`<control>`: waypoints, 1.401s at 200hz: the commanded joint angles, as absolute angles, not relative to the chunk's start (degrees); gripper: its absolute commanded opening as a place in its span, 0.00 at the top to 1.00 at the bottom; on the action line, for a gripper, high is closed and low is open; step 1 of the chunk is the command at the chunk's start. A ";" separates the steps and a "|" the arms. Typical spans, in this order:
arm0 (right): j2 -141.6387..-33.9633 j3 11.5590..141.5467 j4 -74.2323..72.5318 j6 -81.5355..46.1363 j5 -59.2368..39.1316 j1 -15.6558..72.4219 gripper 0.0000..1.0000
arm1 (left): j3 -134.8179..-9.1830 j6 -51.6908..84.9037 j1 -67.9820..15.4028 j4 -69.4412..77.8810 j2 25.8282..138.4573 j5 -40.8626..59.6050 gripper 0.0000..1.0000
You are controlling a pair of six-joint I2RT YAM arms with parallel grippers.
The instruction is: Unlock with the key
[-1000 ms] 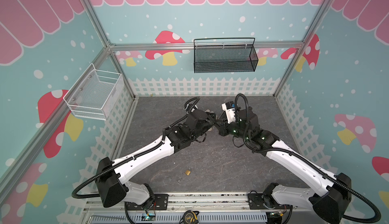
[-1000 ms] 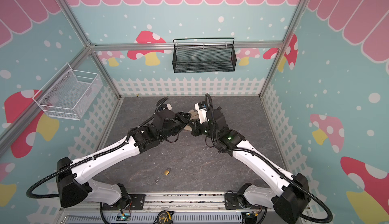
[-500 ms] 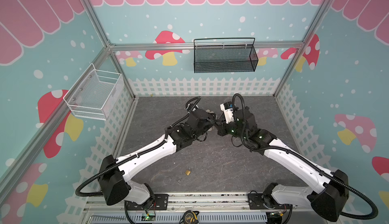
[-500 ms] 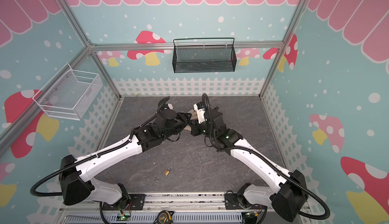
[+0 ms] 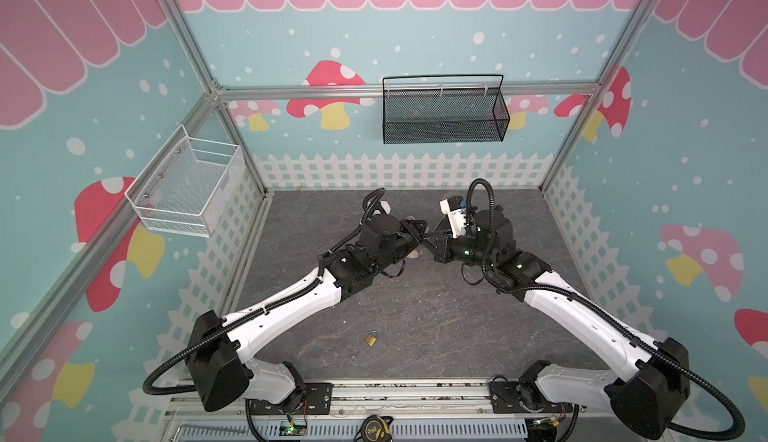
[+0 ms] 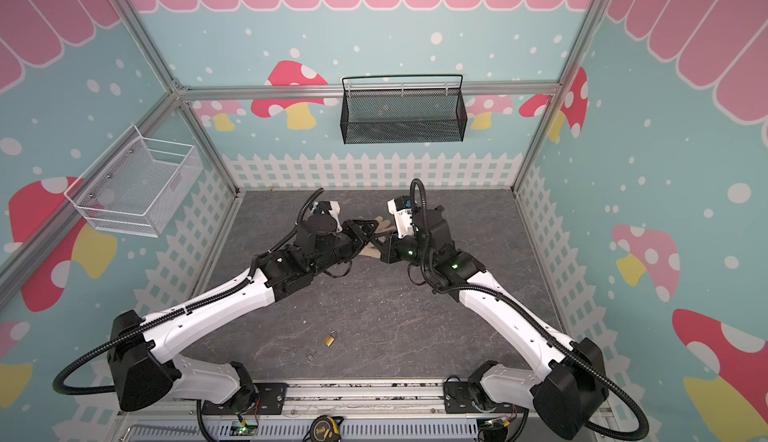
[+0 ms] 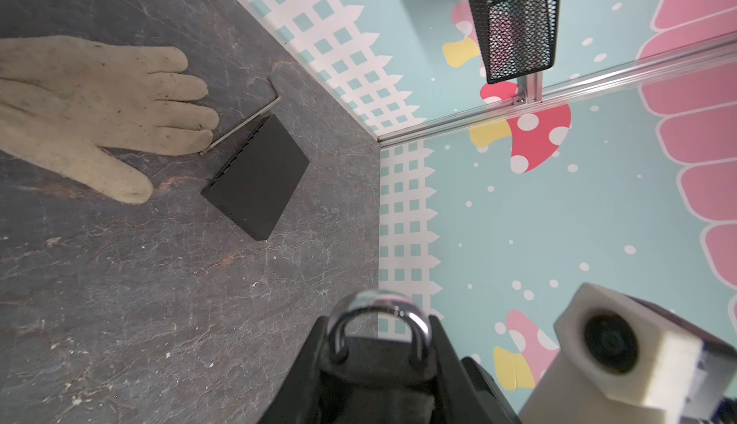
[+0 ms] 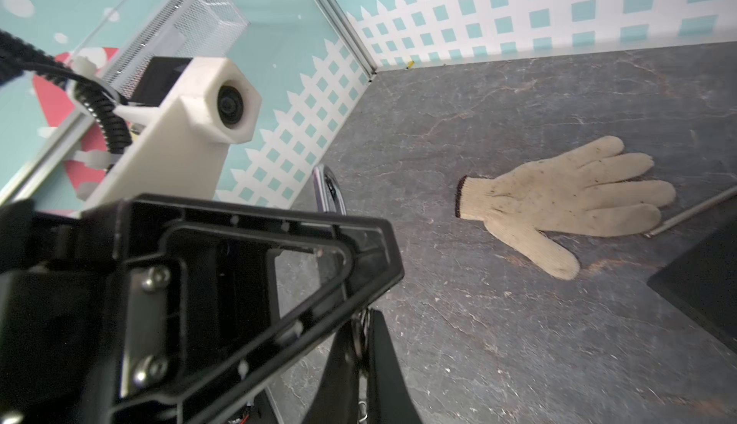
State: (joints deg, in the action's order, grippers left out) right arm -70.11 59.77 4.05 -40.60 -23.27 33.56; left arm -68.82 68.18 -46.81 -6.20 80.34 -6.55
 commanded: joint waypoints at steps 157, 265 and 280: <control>-65.57 54.79 -15.08 -54.51 -43.02 28.23 1.00 | -69.31 61.38 -44.40 -1.06 83.52 5.30 1.00; -63.37 64.69 17.08 -28.03 -24.73 28.33 0.51 | -64.63 23.92 -41.57 -9.23 75.21 -4.80 1.00; -66.85 68.98 21.87 -25.60 -24.20 28.32 0.47 | -60.62 15.29 -41.83 -3.62 73.91 -0.99 1.00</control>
